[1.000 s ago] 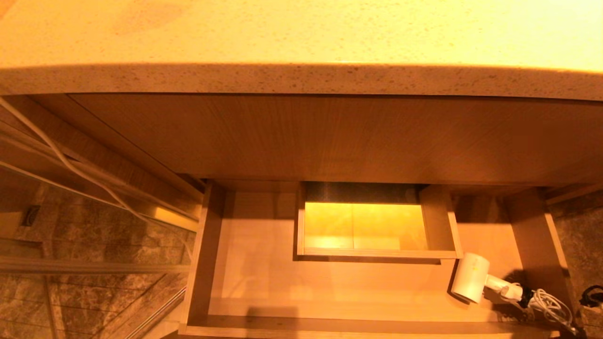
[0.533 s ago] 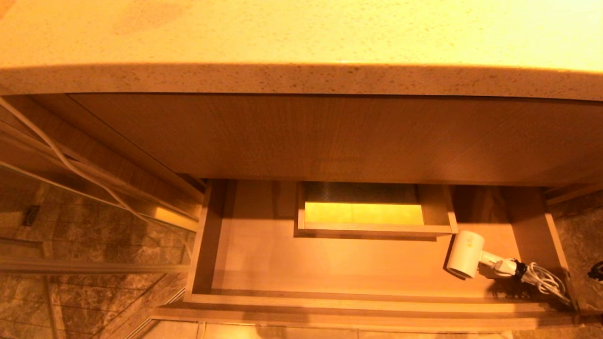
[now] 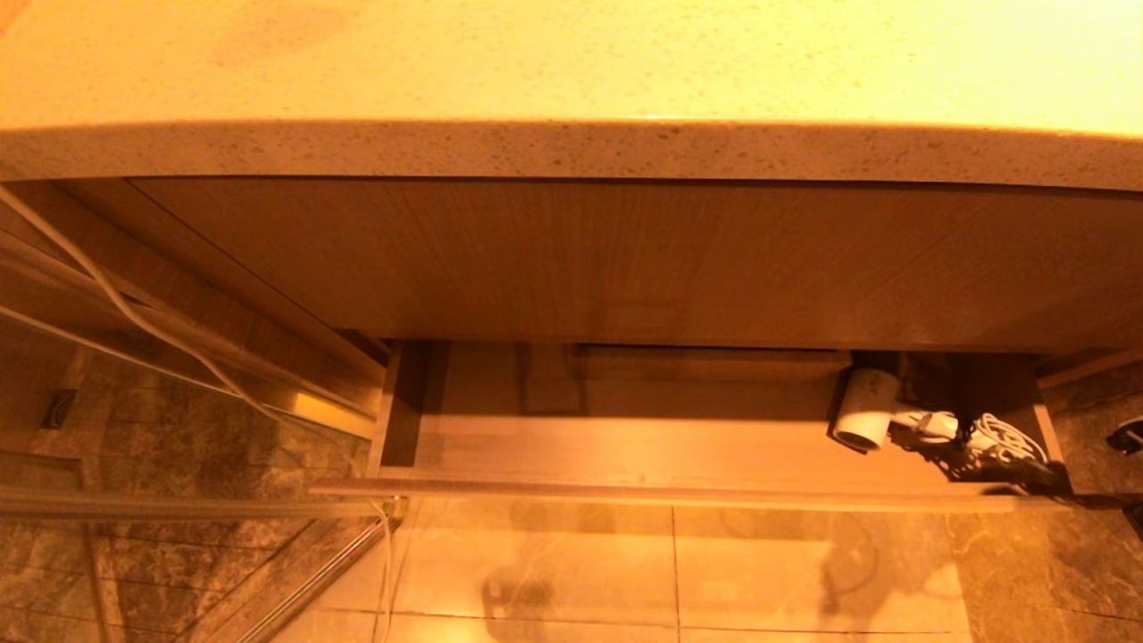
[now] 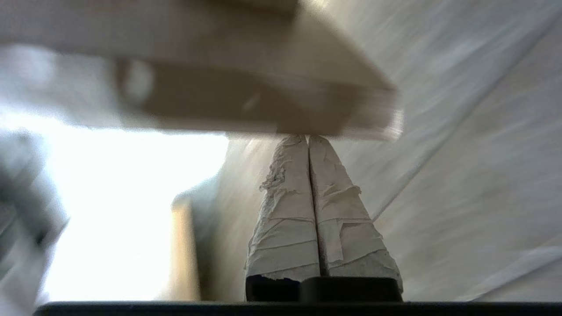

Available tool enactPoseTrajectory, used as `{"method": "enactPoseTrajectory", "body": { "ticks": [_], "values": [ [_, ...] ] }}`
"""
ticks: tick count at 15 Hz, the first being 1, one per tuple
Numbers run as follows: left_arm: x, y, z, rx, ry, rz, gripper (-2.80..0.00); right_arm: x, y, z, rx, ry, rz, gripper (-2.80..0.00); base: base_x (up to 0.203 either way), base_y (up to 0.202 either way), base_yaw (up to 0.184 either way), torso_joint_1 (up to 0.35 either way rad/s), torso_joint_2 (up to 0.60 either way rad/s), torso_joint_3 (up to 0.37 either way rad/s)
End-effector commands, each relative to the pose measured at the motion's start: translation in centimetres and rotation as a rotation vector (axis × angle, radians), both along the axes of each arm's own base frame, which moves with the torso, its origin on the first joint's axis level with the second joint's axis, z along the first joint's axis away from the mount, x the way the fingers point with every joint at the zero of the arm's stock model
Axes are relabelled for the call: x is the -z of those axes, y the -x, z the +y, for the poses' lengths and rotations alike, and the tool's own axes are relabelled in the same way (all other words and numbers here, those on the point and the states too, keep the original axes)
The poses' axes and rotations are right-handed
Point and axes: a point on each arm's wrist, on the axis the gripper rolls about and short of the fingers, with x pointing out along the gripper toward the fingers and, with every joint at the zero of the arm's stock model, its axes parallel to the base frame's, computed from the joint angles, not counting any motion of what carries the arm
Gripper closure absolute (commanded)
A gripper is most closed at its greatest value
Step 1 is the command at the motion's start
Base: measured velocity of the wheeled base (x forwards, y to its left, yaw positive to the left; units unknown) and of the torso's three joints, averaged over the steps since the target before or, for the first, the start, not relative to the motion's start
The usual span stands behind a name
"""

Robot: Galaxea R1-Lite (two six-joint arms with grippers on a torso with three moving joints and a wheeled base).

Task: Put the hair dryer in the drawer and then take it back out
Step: Close the drawer

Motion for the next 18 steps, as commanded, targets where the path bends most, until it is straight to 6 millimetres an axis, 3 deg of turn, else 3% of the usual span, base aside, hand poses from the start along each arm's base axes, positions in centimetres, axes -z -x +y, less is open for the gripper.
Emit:
{"method": "enactPoseTrajectory", "body": {
  "ticks": [1,4,9,18],
  "values": [
    [0.0,0.0,0.0,0.0,0.0,0.001,0.0,-1.8,0.5,0.7,-0.007,0.07,-0.064,0.0,0.0,0.0,0.0,0.0,0.0,0.0],
    [0.0,0.0,0.0,0.0,0.0,0.001,0.0,-3.8,2.0,1.8,-0.005,0.113,-0.096,0.0,0.0,0.0,0.0,0.0,0.0,0.0],
    [0.0,0.0,0.0,0.0,0.0,0.001,0.0,-5.6,8.4,3.6,-0.014,0.106,0.087,0.0,0.0,0.0,0.0,0.0,0.0,0.0],
    [0.0,0.0,0.0,0.0,0.0,0.001,0.0,-7.5,10.9,6.6,-0.032,0.12,0.06,0.0,0.0,0.0,0.0,0.0,0.0,0.0]
  ]
}}
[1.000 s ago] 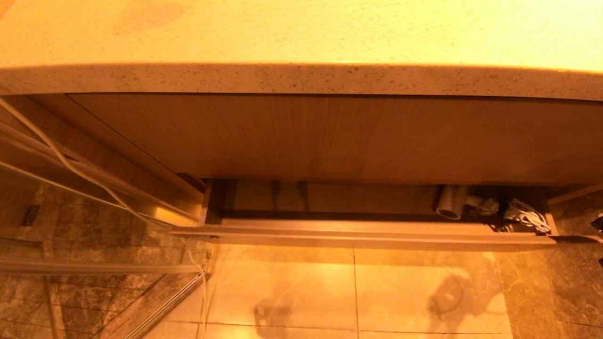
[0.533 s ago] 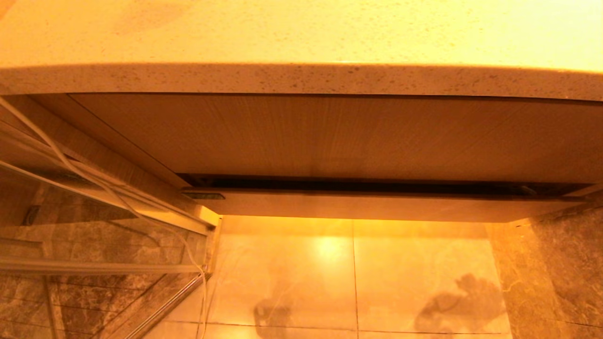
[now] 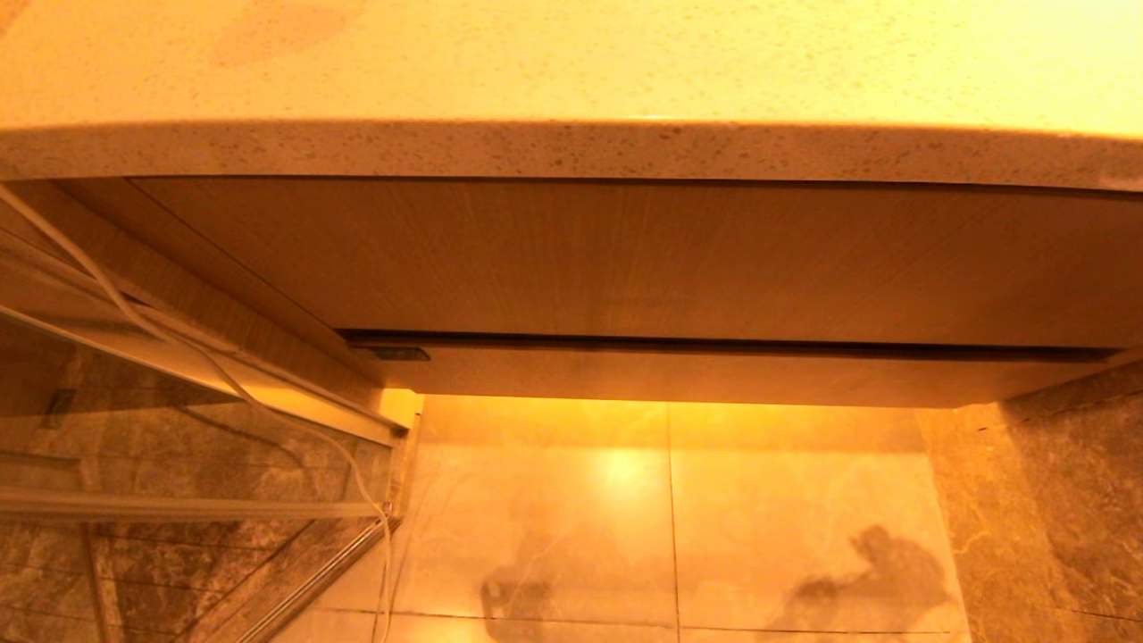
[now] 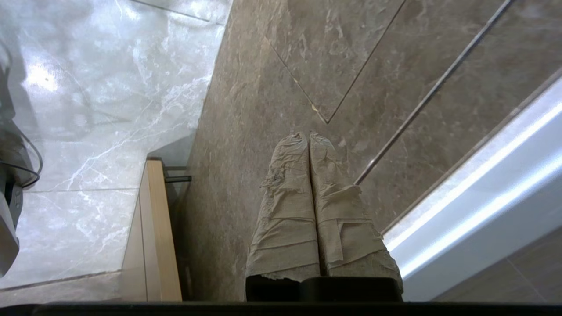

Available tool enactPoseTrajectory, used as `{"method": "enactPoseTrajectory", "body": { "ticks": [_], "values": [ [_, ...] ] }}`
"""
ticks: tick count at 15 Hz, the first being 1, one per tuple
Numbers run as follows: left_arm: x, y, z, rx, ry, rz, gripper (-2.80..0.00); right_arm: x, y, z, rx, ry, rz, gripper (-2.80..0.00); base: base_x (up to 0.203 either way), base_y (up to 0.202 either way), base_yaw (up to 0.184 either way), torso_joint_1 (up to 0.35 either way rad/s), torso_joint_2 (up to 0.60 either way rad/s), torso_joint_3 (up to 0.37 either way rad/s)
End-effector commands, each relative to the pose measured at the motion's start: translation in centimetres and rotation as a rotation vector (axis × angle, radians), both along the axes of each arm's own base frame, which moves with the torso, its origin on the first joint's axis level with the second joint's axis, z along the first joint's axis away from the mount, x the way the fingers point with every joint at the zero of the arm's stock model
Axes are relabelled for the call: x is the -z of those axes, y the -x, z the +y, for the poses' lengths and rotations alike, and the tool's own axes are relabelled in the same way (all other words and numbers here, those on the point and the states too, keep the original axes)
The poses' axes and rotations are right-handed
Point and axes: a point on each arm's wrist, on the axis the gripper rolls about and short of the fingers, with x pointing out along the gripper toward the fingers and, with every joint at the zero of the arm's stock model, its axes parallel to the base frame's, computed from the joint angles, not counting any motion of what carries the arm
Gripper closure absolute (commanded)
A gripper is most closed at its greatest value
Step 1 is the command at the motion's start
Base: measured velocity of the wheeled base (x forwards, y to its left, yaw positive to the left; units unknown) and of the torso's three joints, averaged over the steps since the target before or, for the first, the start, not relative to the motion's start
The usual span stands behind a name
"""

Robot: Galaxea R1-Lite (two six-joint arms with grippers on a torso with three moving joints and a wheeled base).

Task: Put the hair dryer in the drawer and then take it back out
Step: Close the drawer, then pull open the drawer

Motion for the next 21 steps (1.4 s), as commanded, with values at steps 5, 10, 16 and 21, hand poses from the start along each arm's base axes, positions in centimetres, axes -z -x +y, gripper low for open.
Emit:
{"method": "enactPoseTrajectory", "body": {
  "ticks": [5,10,16,21],
  "values": [
    [0.0,0.0,0.0,0.0,0.0,0.001,0.0,-1.5,0.8,1.0,0.01,0.051,-0.045,0.0,0.0,0.0,0.0,0.0,0.0,0.0],
    [0.0,0.0,0.0,0.0,0.0,0.001,0.0,-0.5,1.9,2.4,0.01,0.013,-0.021,0.0,0.0,0.0,0.0,0.0,0.0,0.0],
    [0.0,0.0,0.0,0.0,0.0,0.001,0.0,1.1,2.1,3.0,-0.003,-0.035,0.016,0.0,0.0,0.0,0.0,0.0,0.0,0.0],
    [0.0,0.0,0.0,0.0,0.0,0.001,0.0,1.7,1.1,2.4,-0.028,-0.052,0.018,0.0,0.0,0.0,0.0,0.0,0.0,0.0]
  ]
}}
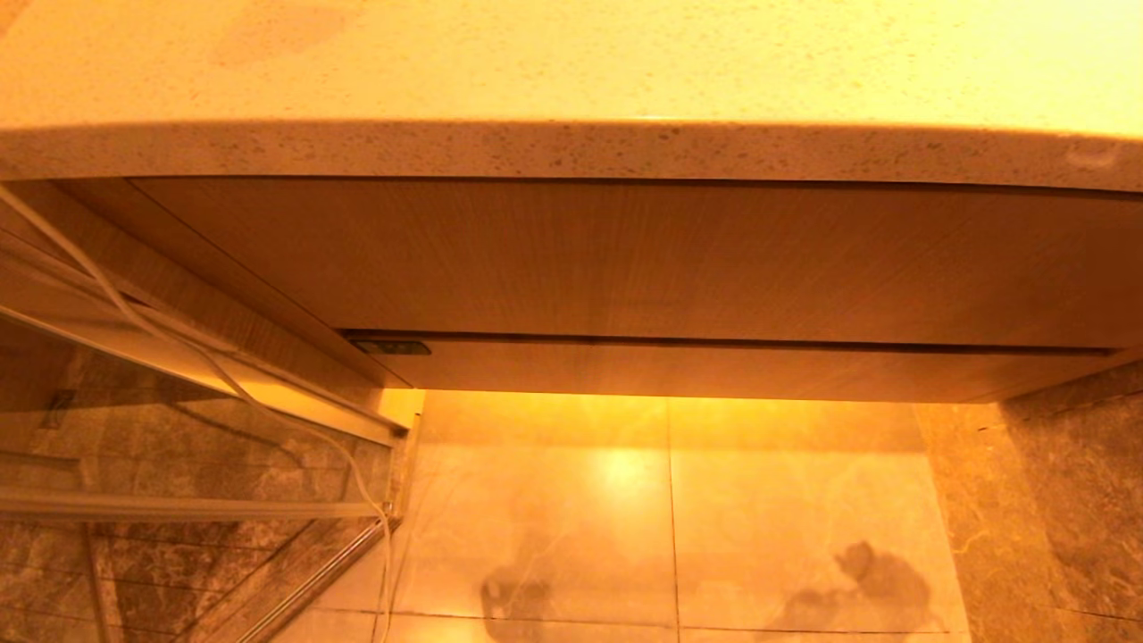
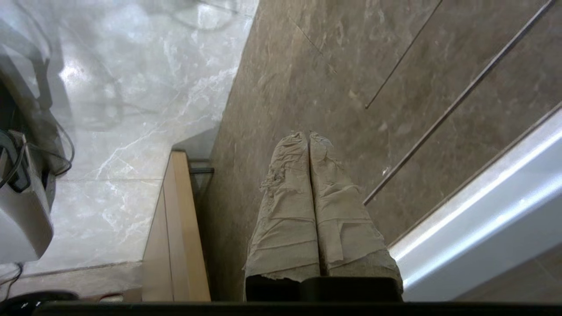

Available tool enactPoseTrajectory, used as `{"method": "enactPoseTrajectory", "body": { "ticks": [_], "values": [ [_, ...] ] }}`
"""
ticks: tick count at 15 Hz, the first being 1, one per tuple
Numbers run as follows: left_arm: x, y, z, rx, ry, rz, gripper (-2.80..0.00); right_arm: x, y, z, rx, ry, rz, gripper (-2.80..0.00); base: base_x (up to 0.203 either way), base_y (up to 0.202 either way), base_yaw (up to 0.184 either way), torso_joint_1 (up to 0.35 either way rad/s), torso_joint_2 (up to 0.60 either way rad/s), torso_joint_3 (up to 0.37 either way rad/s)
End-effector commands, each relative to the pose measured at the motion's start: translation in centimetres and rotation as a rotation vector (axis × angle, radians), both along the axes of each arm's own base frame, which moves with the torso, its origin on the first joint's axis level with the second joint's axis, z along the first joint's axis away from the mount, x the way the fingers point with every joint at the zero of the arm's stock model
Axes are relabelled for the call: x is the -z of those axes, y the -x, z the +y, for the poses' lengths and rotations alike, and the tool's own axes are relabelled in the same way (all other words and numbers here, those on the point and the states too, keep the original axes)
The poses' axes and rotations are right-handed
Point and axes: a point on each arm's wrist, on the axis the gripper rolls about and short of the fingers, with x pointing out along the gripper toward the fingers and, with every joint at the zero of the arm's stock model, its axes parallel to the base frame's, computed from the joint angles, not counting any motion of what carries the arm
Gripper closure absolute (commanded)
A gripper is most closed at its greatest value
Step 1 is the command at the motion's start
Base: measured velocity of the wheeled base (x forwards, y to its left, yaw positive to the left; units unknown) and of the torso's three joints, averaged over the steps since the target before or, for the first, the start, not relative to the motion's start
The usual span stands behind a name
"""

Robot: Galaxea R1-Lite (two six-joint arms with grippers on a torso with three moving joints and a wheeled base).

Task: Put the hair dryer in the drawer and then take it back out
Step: Pull open the drawer

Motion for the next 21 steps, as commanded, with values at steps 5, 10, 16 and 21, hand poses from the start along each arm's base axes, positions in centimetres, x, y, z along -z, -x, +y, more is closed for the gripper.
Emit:
{"method": "enactPoseTrajectory", "body": {
  "ticks": [5,10,16,21],
  "values": [
    [0.0,0.0,0.0,0.0,0.0,0.001,0.0,1.3,-2.8,-2.5,-0.088,0.061,-0.094,0.0,0.0,0.0,0.0,0.0,0.0,0.0],
    [0.0,0.0,0.0,0.0,0.0,0.001,0.0,2.5,-5.0,-4.9,-0.126,0.114,-0.16,0.0,0.0,0.0,0.0,0.0,0.0,0.0],
    [0.0,0.0,0.0,0.0,0.0,0.001,0.0,3.8,-6.4,-5.9,-0.158,0.097,-0.167,0.0,0.0,0.0,0.0,0.0,0.0,0.0],
    [0.0,0.0,0.0,0.0,0.0,0.001,0.0,4.5,-6.7,-6.4,-0.152,0.079,-0.151,0.0,0.0,0.0,0.0,0.0,0.0,0.0]
  ]
}}
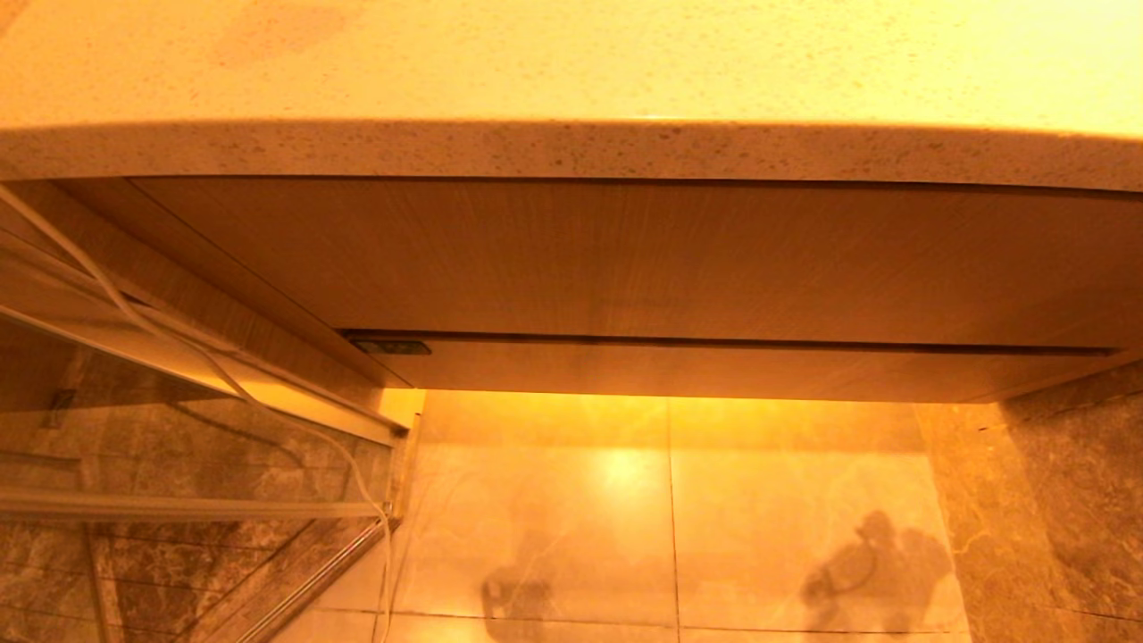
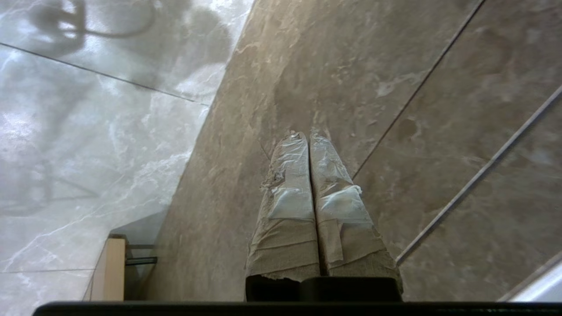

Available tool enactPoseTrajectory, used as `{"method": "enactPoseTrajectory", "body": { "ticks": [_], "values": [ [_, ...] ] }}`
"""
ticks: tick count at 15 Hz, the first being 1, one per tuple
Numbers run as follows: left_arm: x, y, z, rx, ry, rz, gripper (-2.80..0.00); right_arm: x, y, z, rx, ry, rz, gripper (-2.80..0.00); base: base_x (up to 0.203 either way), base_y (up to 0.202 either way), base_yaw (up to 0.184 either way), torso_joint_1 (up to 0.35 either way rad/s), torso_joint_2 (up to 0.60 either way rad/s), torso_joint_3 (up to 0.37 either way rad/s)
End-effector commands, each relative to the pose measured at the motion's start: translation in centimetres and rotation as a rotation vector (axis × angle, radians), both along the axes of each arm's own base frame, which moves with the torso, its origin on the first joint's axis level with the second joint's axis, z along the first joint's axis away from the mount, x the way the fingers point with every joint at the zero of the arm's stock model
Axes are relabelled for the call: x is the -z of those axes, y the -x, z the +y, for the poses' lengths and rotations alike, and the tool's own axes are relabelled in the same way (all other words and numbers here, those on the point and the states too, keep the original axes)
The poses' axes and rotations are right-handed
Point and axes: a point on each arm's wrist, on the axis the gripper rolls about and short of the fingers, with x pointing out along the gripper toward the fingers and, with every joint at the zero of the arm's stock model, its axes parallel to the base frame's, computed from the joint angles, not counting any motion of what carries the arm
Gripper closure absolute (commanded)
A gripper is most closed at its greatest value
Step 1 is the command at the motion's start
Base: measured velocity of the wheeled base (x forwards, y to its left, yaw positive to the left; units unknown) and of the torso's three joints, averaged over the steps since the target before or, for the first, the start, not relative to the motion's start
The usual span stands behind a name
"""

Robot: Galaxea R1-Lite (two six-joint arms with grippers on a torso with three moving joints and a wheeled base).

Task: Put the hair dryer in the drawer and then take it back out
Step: Pull open the drawer

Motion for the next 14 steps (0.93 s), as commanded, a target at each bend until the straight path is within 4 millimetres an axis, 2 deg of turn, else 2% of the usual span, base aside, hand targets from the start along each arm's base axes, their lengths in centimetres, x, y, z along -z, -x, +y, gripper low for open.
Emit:
{"method": "enactPoseTrajectory", "body": {
  "ticks": [1,5,8,11,14],
  "values": [
    [0.0,0.0,0.0,0.0,0.0,0.001,0.0,0.6,-0.2,-0.3,-0.005,-0.012,0.016,0.0,0.0,0.0,0.0,0.0,0.0,0.0],
    [0.0,0.0,0.0,0.0,0.0,0.001,0.0,1.3,-1.2,-1.1,-0.006,-0.028,0.015,0.0,0.0,0.0,0.0,0.0,0.0,0.0],
    [0.0,0.0,0.0,0.0,0.0,0.001,0.0,0.9,-1.7,-1.7,-0.026,-0.016,-0.008,0.0,0.0,0.0,0.0,0.0,0.0,0.0],
    [0.0,0.0,0.0,0.0,0.0,0.001,0.0,-0.5,-1.5,-1.4,-0.041,-0.023,-0.002,0.0,0.0,0.0,0.0,0.0,0.0,0.0],
    [0.0,0.0,0.0,0.0,0.0,0.001,0.0,-2.6,-0.7,-0.3,-0.107,-0.029,0.105,0.0,0.0,0.0,0.0,0.0,0.0,0.0]
  ]
}}
